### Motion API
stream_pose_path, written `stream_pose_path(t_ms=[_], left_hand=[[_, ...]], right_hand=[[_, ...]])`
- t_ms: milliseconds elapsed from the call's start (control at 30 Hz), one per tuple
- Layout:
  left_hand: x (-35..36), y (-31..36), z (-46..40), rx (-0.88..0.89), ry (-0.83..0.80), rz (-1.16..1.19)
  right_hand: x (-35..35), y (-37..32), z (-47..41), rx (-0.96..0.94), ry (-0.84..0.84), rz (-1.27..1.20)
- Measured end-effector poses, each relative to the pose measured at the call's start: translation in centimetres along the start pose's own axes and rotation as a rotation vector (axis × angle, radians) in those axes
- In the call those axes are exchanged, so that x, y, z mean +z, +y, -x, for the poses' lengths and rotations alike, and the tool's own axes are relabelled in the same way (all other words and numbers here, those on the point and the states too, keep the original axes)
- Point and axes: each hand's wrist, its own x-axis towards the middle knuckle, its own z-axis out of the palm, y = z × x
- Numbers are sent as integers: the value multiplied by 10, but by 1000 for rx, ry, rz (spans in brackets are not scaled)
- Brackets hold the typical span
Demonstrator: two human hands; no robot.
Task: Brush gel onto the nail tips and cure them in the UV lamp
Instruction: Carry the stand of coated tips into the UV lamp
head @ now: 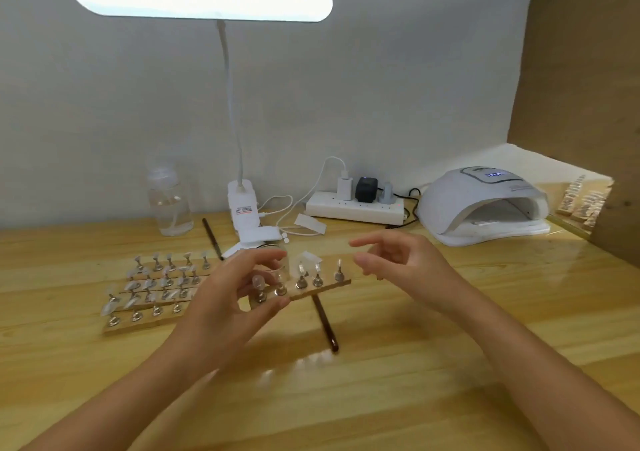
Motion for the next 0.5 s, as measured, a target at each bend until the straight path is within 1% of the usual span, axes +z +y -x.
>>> stream_pose_path(t_ms=[67,133,333,500], left_hand=[[12,10,-14,8,-55,-2],[28,20,-30,12,-82,25],[78,39,-68,48,-169,93],[118,44,-94,30,-214,186]], right_hand=[[-21,-3,0,64,-75,53],[-44,-4,3,101,-84,71],[-98,7,16,232,-53,140],[-119,27,23,273,57,139]])
